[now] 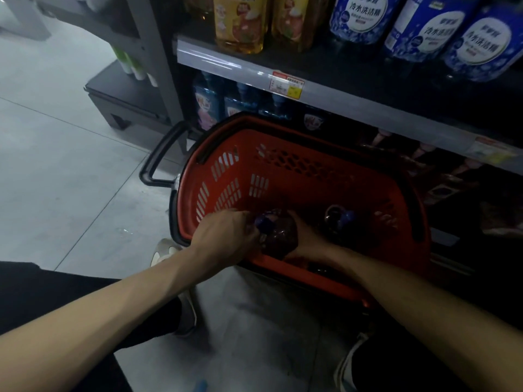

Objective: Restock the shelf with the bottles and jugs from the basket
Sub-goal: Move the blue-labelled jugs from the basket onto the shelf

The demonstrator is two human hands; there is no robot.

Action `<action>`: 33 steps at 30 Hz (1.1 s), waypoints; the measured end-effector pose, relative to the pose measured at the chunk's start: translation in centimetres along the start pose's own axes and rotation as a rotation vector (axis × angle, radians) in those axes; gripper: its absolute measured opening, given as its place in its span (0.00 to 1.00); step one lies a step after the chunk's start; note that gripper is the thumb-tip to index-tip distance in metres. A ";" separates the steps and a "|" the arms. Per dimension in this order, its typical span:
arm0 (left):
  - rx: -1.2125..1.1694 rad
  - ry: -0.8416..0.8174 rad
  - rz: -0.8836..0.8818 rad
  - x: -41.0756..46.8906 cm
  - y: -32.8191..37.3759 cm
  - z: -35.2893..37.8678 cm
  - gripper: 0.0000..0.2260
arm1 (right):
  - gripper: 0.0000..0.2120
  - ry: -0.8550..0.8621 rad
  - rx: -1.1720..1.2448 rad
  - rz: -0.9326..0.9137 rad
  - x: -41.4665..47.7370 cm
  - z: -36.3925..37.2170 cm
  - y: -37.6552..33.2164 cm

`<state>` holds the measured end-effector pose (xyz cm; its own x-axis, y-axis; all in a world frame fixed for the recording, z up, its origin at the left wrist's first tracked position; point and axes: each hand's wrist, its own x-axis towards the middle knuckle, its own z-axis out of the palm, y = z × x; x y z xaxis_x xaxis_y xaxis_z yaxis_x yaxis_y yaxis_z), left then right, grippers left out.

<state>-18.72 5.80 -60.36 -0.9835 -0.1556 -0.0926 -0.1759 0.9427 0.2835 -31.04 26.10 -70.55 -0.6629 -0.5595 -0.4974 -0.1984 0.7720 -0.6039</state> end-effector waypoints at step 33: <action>-0.089 -0.180 -0.110 0.3 1.2 -1.2 0.17 | 0.43 0.428 0.495 0.208 -0.4 -0.2 -2.3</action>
<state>-19.27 6.50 -58.89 -0.9359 -0.1936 -0.2943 -0.2929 0.8917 0.3450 -30.48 24.66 -68.82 -0.8988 -0.1675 -0.4050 0.2494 0.5645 -0.7869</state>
